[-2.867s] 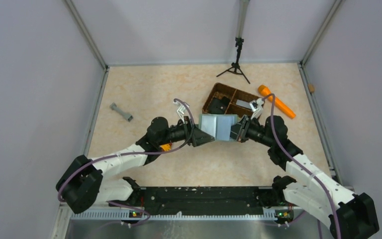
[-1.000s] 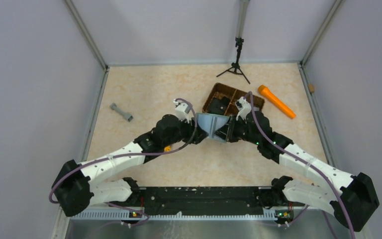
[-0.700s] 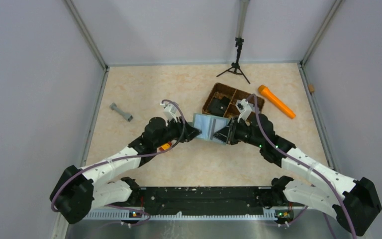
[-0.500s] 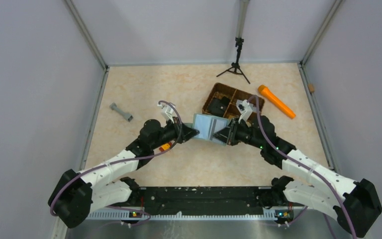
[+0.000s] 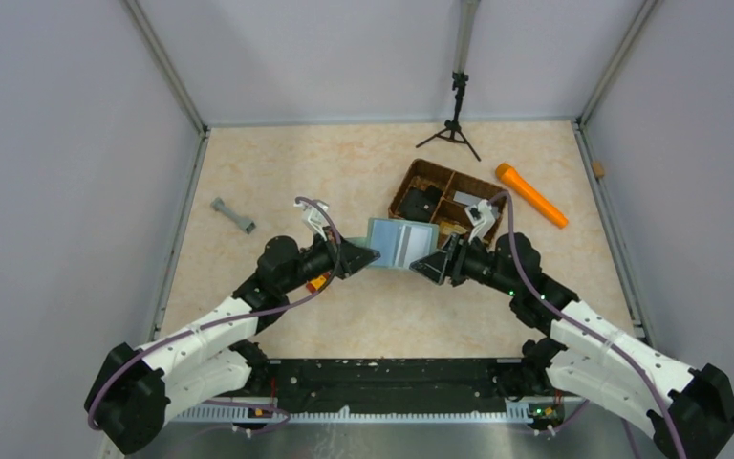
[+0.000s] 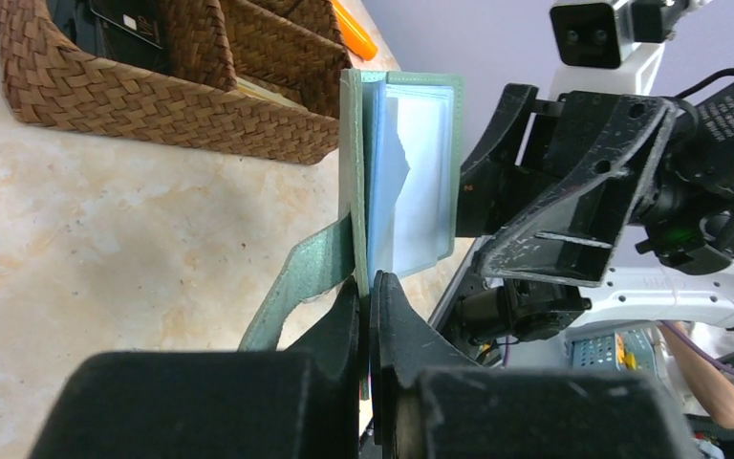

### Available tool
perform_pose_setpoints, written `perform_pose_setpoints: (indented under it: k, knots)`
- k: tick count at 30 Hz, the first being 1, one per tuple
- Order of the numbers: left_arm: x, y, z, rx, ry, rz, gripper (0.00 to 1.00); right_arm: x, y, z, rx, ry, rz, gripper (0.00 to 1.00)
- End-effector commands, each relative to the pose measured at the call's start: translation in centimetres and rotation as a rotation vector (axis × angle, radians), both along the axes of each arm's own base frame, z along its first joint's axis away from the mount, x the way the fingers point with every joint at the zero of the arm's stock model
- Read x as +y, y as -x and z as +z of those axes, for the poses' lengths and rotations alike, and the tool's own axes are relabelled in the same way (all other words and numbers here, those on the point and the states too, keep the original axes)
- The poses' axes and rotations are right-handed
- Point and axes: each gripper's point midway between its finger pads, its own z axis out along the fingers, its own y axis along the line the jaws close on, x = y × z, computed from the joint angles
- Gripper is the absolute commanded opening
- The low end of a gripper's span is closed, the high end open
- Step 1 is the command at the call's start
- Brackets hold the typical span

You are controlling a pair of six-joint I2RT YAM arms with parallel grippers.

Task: Take the credit cards out of the card holder
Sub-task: Remove the credit card from the card holder.

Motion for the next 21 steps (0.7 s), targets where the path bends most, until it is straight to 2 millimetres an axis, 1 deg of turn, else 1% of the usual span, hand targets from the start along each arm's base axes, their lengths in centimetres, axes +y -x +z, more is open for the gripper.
perform_pose_setpoints:
  k: [1, 5, 9, 13, 15, 17, 19, 21]
  knots:
    - [-0.1, 0.5, 3.0, -0.076, 0.086, -0.029, 0.0, -0.2, -0.3, 0.8, -0.032, -0.041, -0.014, 0.53]
    - [-0.5, 1.2, 3.6, -0.079, 0.117, -0.075, 0.0, -0.2, -0.6, 1.3, -0.048, -0.072, -0.021, 0.45]
    - [-0.9, 1.8, 4.1, -0.073, 0.138, -0.118, 0.0, 0.0, -1.0, 2.5, -0.076, -0.118, -0.027, 0.38]
    - [-1.0, 2.1, 4.2, -0.074, 0.143, -0.134, 0.0, -0.1, -1.1, 3.1, -0.085, -0.145, -0.035, 0.22]
    - [-0.8, 1.9, 4.0, -0.071, 0.13, -0.116, 0.0, -0.3, -1.1, 3.0, -0.079, -0.145, -0.045, 0.13]
    - [-0.6, 1.6, 3.9, -0.068, 0.119, -0.092, 0.0, -0.7, -1.1, 2.7, -0.074, -0.141, -0.056, 0.07]
    - [-0.4, 1.6, 4.1, -0.072, 0.12, -0.083, 0.0, -1.3, -1.1, 2.3, -0.069, -0.136, -0.076, 0.04]
    - [-0.5, 1.8, 4.6, -0.08, 0.127, -0.091, 0.0, -1.9, -1.3, 1.9, -0.064, -0.129, -0.101, 0.04]
